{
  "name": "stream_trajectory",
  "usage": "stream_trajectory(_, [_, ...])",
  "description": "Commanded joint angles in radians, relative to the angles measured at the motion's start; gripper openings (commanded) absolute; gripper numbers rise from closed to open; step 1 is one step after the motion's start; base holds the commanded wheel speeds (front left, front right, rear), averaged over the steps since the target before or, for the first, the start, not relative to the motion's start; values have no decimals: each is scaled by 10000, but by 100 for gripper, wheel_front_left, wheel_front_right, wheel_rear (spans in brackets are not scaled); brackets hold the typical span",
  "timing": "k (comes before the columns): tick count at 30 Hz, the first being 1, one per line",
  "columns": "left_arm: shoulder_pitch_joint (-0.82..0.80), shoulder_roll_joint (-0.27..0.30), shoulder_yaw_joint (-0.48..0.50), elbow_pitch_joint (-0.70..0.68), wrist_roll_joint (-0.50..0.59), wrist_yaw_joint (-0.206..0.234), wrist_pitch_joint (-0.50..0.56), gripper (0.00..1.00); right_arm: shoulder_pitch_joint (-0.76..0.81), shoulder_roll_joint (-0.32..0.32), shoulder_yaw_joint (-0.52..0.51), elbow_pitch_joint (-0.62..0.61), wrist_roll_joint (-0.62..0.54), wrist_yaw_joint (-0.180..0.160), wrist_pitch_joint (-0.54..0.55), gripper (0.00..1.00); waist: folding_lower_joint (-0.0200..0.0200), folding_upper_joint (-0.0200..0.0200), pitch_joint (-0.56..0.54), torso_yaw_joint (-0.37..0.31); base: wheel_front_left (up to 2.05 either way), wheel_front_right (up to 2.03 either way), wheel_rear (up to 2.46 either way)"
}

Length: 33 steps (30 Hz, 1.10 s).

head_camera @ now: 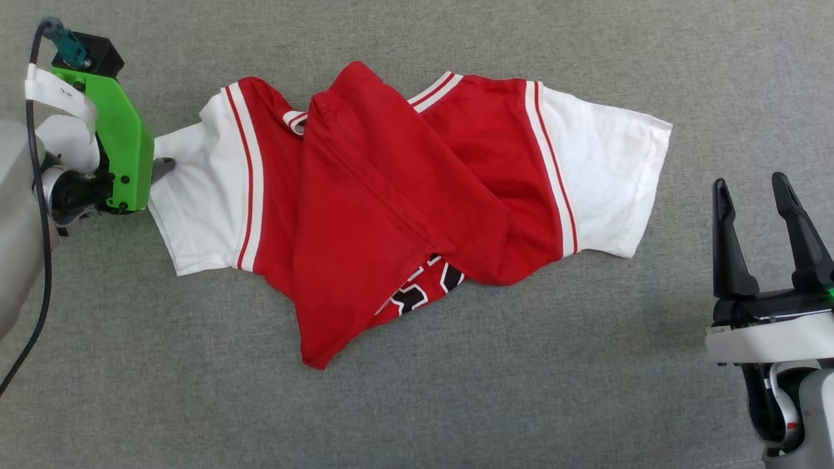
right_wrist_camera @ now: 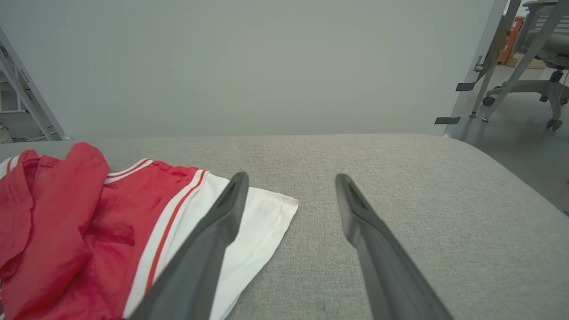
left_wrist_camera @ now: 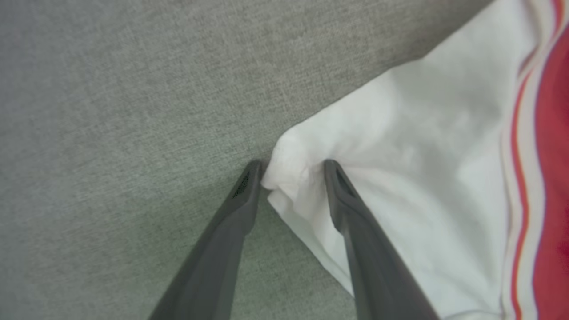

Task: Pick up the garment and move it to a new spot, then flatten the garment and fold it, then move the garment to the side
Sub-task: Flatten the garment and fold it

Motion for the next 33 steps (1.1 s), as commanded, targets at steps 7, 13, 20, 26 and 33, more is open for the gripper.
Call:
stream_trajectory(7, [385,-492,-204,-305,787,-12,-2018,0,-307,-386,-458,-103,-93,-6,-23,100,1,-1,-657,686,0,0,0])
stream_trajectory(13, [161,-414,-232,-1332,1590,-7,-4015,0,-988,-1489,-724,-108,-92,-6,-23,100,1,-1,-1043,1242,0,0,0])
stream_trajectory(20, [307,-463,-216,-2256,2299,584,-5365,0,-2537,-3398,-72,565,627,-6,842,100,1,-1,-1123,1724,0,0,0])
stream_trajectory(26, [562,-516,-206,-3013,2564,1086,-5973,0,-3801,-5253,1920,1239,2369,-6,4168,100,1,-1,-984,2058,0,0,0])
stream_trajectory(33, [529,-573,-190,-3567,2802,1432,-6298,0,-4803,-6712,3986,1762,5233,-6,8531,100,1,-1,-674,2400,0,0,0])
